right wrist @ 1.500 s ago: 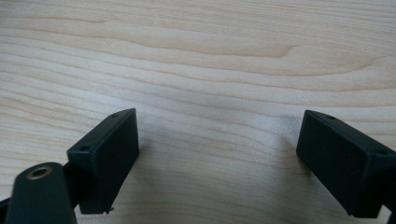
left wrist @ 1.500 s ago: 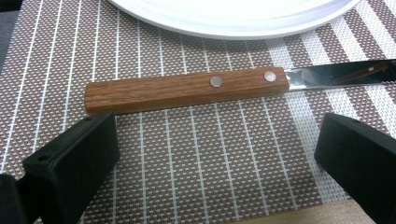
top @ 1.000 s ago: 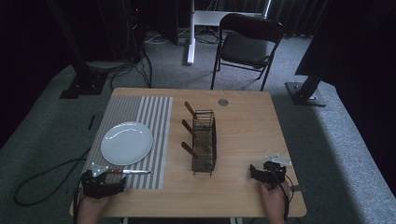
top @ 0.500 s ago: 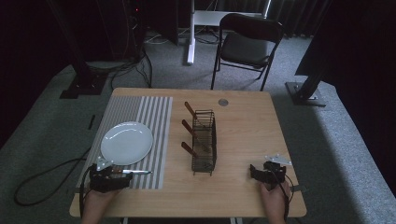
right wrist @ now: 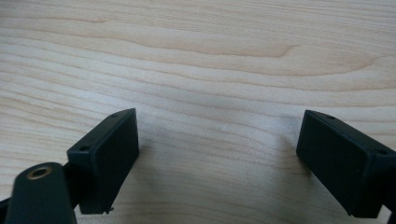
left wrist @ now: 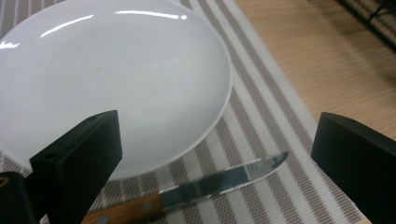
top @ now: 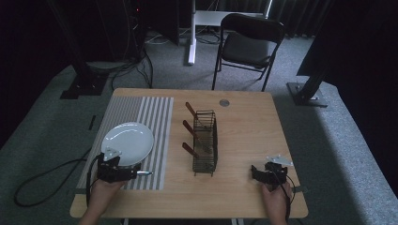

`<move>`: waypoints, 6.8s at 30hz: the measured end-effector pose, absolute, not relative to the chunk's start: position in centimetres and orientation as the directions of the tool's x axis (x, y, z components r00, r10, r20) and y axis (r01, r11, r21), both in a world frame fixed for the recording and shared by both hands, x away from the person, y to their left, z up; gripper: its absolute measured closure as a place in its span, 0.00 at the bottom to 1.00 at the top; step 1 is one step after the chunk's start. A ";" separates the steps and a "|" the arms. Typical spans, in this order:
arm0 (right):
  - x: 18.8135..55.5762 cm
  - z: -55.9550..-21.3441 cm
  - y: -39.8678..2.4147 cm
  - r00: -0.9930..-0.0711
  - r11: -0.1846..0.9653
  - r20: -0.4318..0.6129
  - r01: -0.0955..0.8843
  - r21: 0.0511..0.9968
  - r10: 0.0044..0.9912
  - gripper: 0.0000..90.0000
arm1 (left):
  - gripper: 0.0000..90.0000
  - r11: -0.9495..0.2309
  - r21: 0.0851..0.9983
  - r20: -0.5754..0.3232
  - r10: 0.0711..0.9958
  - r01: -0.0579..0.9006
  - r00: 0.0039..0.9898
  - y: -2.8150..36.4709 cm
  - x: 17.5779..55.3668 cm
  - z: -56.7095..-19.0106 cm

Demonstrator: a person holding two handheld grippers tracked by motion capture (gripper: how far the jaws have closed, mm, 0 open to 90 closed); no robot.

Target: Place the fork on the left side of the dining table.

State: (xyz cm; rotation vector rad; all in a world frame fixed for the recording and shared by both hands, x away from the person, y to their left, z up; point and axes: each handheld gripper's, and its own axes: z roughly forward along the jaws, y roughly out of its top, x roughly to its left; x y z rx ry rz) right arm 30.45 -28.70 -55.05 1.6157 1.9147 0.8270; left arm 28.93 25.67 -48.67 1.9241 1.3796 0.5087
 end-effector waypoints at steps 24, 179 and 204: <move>30.4 -55.0 -28.7 -0.172 0.111 0.011 0.683 0.722 0.985 0.14 | 0.02 -0.207 0.787 -0.075 0.903 0.581 0.424 23.0 32.8 -43.6; 30.5 -55.0 -28.7 -0.172 0.112 0.010 0.682 0.723 0.985 0.14 | 0.89 0.069 0.850 -0.378 0.770 0.522 0.514 19.2 41.8 -29.7; 30.4 -55.0 -28.7 -0.172 0.111 0.011 0.683 0.722 0.985 0.14 | 0.89 0.223 0.800 -0.445 0.843 0.557 0.302 28.3 43.4 -35.6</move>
